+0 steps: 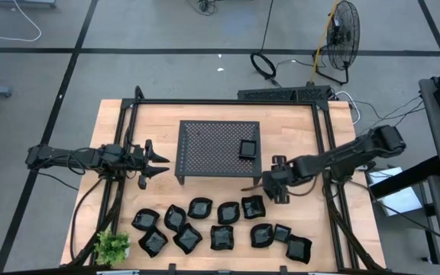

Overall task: Pick & Place Mini shaped plates
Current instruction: Stack the square plate onto the stacked square plate on the shelf

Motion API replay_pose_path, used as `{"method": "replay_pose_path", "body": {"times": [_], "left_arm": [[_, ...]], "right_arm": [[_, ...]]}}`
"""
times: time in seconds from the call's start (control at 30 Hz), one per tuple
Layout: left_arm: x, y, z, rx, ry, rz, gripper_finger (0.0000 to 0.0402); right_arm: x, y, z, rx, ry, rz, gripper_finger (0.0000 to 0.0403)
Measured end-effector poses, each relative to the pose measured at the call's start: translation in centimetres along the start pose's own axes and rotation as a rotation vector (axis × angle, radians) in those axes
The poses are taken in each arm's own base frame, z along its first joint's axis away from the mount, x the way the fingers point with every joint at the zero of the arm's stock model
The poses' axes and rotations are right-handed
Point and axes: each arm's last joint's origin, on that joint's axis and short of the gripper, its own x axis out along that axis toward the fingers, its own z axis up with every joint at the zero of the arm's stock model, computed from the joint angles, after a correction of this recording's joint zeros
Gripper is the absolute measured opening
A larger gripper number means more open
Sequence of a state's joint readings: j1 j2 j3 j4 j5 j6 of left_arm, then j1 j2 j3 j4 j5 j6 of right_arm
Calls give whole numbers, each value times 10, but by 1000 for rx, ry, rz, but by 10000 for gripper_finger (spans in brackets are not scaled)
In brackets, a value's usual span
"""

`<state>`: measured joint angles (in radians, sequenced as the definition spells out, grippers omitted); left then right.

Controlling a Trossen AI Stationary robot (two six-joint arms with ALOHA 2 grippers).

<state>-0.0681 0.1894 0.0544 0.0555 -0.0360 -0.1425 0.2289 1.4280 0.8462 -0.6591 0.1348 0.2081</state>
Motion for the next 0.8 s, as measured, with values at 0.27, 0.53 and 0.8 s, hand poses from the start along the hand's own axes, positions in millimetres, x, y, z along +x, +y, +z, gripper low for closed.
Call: {"method": "replay_pose_path", "body": {"times": [0.27,0.53,0.8], "left_arm": [[0,0,0,0,0,0,145],[0,0,0,0,0,0,145],[0,0,0,0,0,0,145]], "right_arm": [[16,-4,6,-68,19,7,198],[27,-3,-5,-72,66,72,198],[27,-3,-10,-72,69,75,170]]}}
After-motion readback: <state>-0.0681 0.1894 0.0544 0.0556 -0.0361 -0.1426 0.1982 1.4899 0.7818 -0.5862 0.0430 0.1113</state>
